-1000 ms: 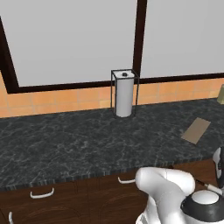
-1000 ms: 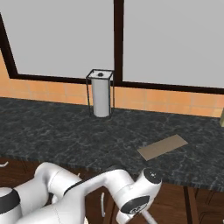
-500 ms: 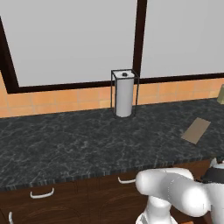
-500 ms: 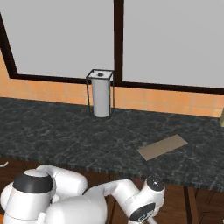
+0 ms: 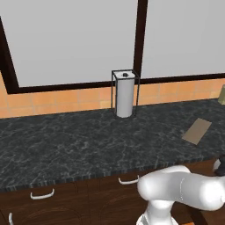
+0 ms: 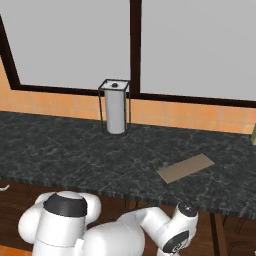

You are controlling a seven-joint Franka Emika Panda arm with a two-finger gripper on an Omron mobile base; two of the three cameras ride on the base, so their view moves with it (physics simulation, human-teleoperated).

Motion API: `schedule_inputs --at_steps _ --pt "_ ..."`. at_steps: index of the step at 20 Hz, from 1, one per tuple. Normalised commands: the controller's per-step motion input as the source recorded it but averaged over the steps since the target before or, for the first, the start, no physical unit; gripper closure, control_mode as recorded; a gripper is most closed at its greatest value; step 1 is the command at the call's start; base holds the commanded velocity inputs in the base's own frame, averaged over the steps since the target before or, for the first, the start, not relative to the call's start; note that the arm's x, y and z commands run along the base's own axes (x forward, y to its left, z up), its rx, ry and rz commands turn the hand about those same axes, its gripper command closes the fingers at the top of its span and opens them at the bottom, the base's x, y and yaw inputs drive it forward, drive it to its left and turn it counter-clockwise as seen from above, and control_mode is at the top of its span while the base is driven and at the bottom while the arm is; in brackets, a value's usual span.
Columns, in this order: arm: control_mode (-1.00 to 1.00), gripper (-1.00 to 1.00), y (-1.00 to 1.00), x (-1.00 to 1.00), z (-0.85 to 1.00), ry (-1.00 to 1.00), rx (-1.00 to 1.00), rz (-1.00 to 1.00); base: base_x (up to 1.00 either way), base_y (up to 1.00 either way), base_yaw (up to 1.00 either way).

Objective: Pick the rolling pin from the drawer and place it on the counter.

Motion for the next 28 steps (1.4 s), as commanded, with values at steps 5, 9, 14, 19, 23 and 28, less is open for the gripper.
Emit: schedule_inputs --at_steps 5,9,14,19,23,28 --pt "-1.00 -1.00 -0.23 -0.09 -0.31 0.09 0.00 0.00 0.00 0.00 0.00" --pt "-1.00 -1.00 0.00 0.01 -0.24 0.00 0.00 0.00 0.00 0.00 0.00" --pt "-1.00 -1.00 0.00 -0.03 -0.58 0.11 0.00 0.00 0.00 0.00 0.00" --pt "-1.00 1.00 0.00 -0.01 -0.31 0.04 0.00 0.00 0.00 0.00 0.00" --pt "-1.00 1.00 -0.11 -0.33 0.00 -0.10 0.00 0.00 0.00 0.00 0.00" --pt "-1.00 1.00 -0.42 -0.76 0.75 -0.18 0.19 0.00 0.00 0.00 0.00"
